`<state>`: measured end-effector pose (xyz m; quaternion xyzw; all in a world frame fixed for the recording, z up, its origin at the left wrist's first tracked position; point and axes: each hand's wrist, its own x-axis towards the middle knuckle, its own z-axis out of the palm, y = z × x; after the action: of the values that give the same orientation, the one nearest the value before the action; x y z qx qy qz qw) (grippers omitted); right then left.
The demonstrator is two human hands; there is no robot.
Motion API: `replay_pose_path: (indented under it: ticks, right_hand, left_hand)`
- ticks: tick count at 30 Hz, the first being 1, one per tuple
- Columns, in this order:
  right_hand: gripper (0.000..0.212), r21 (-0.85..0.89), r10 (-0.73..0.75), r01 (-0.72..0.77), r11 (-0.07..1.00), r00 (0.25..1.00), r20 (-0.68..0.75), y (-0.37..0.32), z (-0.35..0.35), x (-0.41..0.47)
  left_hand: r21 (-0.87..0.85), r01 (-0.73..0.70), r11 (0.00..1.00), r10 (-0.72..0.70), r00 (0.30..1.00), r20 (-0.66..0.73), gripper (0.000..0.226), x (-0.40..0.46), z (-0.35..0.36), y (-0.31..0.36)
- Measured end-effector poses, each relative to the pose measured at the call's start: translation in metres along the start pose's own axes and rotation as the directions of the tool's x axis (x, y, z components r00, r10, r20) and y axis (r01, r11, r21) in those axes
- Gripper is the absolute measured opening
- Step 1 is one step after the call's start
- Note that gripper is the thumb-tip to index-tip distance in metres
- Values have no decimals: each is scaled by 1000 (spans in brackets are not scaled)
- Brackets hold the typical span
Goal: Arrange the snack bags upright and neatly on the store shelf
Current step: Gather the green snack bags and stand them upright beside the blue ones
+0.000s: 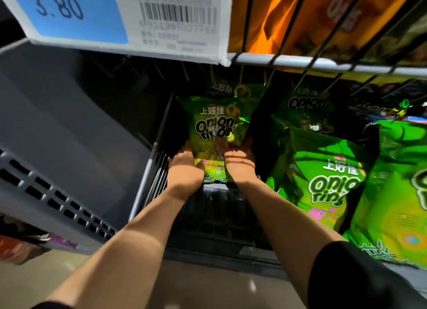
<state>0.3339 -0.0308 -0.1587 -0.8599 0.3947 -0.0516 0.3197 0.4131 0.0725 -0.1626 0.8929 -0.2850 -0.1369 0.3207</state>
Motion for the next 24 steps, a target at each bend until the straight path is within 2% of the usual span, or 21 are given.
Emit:
replay_pose_path:
  ticks: [1,2,3,4,5,7,8,9,10,11,14,17,18,20,24]
  right_hand:
    - [22,169,160,-156,973,987,-12,-3,2,1]
    - [26,278,171,-161,947,985,-11,-3,2,-3]
    - [32,133,111,-99,986,990,-83,-8,4,0]
    - [38,38,116,-113,993,986,-117,-12,-1,-4]
    - [41,-122,31,-60,991,973,-227,-10,5,0]
    - [40,-146,-10,-30,989,963,-268,-6,6,9]
    - [43,-68,-18,6,998,985,-174,-4,7,12]
    - [40,-153,-52,39,987,995,-82,-3,5,14]
    - [38,-112,-7,-1,994,998,-70,-4,1,10]
    - [37,-191,-37,15,981,994,-108,1,1,15]
    - [51,159,91,-60,985,977,-194,6,11,14]
    - [56,69,151,-139,988,963,-223,-2,10,-4]
    - [62,76,133,-118,990,960,-246,-8,7,-16]
    - [68,196,75,-27,980,967,-242,-17,2,-45]
    - [60,314,-96,141,939,983,-155,-17,-13,-113]
  left_hand:
    - [-94,3,996,-2,1000,13,61,-1,2,-3]
    - [-165,12,986,-9,1000,17,68,-3,3,-3]
    - [-228,9,974,-5,1000,17,73,-6,2,-1]
    - [-305,4,952,2,1000,18,75,-7,3,1]
    - [-402,-2,916,10,1000,16,77,-8,3,4]
    - [-545,28,838,4,998,58,83,-5,2,7]
    - [-579,47,814,10,995,95,87,-3,2,7]
    - [-596,70,800,16,991,136,89,-3,-1,8]
    - [-602,86,794,20,986,167,87,-3,-3,9]
    - [-598,91,796,22,984,179,83,-2,-6,9]
    - [-565,91,820,-11,990,144,74,-3,-13,11]
    - [-521,178,835,-156,984,87,71,-17,-21,16]
    - [-538,202,819,-194,978,73,70,-25,-25,19]
    - [-586,213,782,-249,968,20,67,-44,-36,28]
    - [-608,222,762,-365,923,-120,47,-89,-52,47]
